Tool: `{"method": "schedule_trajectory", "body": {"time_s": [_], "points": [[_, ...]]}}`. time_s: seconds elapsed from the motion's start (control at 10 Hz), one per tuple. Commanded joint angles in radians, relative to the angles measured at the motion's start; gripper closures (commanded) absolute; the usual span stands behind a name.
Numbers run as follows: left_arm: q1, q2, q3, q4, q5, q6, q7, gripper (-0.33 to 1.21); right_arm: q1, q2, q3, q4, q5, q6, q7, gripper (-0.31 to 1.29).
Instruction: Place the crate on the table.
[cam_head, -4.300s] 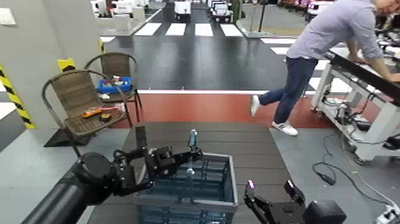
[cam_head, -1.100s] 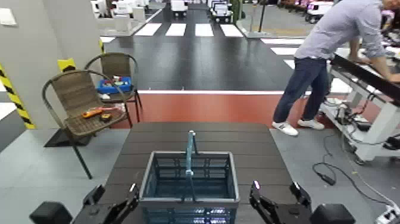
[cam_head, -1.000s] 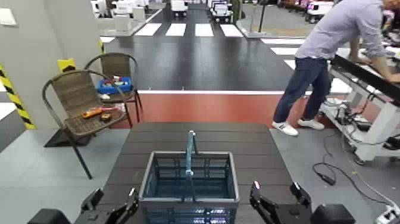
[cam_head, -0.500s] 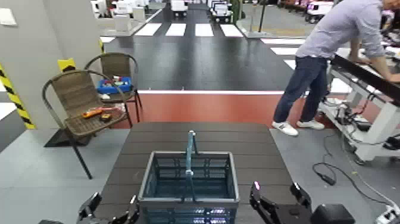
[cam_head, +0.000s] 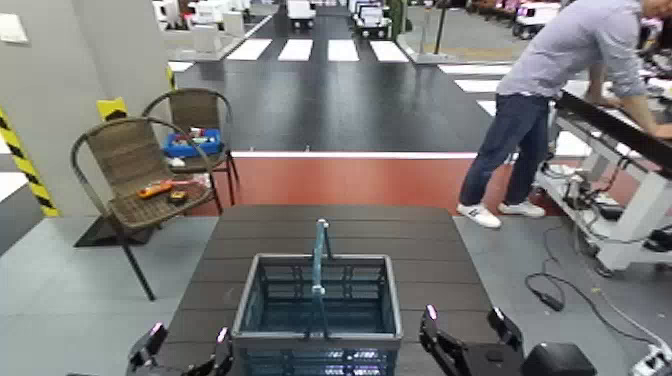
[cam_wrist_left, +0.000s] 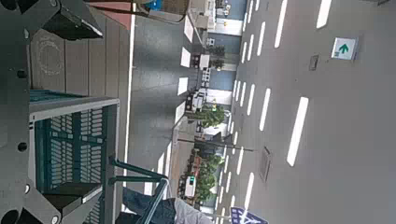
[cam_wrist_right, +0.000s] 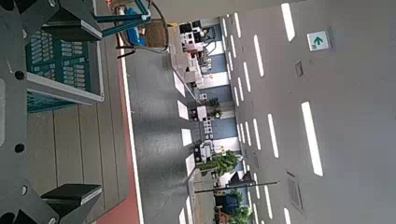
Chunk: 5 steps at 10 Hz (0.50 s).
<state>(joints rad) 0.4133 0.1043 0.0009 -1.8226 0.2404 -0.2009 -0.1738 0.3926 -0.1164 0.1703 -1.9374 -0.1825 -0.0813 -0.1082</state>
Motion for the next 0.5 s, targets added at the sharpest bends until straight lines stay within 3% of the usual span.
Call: {"method": "schedule_trajectory", "body": {"time_s": [0.1,0.5], "points": [[0.002,0.000,-0.002,-0.001,-0.010,-0.008,0.004,0.14,0.000,0.001,0.000,0.000,0.000,0.000,-0.001,0.15],[0.004,-0.002,-0.005,0.000,-0.013,-0.011,0.010,0.14,0.000,0.001,0.000,0.002,-0.003,0.000,0.001,0.15]]}}
